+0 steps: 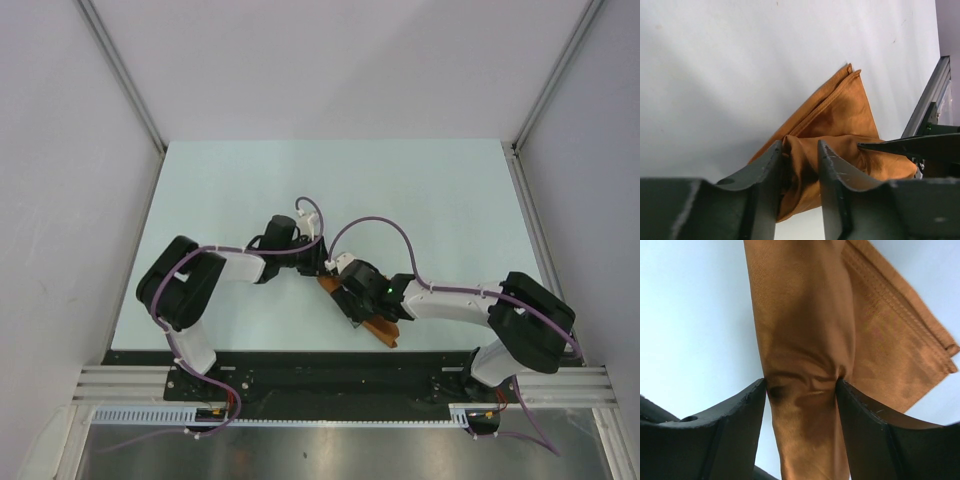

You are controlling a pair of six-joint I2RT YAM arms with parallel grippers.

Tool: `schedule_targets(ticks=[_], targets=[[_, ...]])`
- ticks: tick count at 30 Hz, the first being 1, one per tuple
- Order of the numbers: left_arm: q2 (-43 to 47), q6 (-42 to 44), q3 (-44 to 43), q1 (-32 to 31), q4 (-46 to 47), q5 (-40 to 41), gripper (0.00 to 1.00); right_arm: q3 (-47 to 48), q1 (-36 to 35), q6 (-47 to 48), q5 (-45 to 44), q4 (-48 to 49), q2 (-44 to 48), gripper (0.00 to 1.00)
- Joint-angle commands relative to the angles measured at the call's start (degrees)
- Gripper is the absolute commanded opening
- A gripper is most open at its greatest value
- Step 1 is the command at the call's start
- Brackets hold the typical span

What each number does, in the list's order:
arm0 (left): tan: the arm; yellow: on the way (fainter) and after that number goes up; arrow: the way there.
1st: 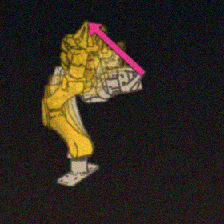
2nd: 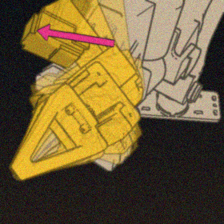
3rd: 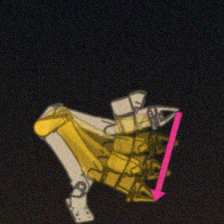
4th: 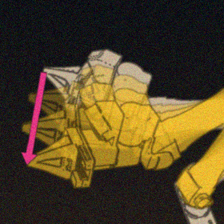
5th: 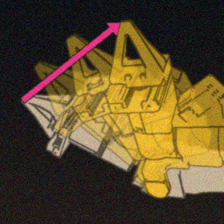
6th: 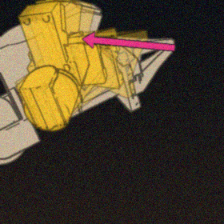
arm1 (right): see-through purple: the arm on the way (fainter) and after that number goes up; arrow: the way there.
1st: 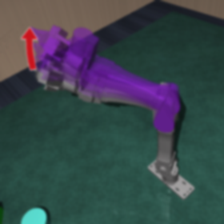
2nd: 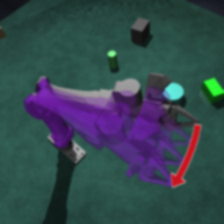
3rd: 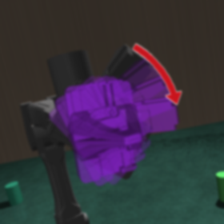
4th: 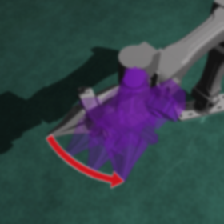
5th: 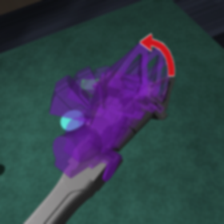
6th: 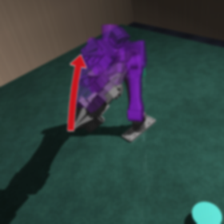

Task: Fold the napkin, place the utensils inside, and roll it up
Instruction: Roll the napkin with the utensil

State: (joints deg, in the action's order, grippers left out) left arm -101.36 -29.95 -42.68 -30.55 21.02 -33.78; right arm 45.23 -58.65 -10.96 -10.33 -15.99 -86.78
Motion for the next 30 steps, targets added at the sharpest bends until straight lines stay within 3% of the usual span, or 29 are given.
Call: schedule_targets(ticks=[1,7,11,15,18,24,30], targets=[[2.6,0.5,-3.7,0.0,-1.9,1.7,0.45,-1.6,1.5,-1.4,5.9,1.0,-2.2,0.64],[6.0,0.9,-2.9,2.6,-3.4,5.5,0.59,-2.3,2.4,-3.2,7.8,1.0,-3.7,0.65],[8.3,1.1,-0.1,5.3,-4.1,7.8,0.61,-3.0,3.5,-4.5,9.6,1.0,-5.3,0.61],[11.7,-0.7,3.4,7.8,-2.5,8.6,0.62,-4.0,5.4,-4.1,19.2,3.7,-6.5,0.44],[15.0,-2.0,6.1,9.5,-1.3,9.1,0.62,-4.2,7.5,-3.1,26.0,6.9,-7.2,0.40],[22.6,-2.5,10.1,11.3,-2.6,10.5,0.63,-1.4,11.2,-1.2,40.6,13.4,-10.5,0.36],[28.7,-2.2,14.3,12.4,-5.3,12.1,0.65,5.6,12.0,-0.7,48.7,15.1,-16.7,0.34]])
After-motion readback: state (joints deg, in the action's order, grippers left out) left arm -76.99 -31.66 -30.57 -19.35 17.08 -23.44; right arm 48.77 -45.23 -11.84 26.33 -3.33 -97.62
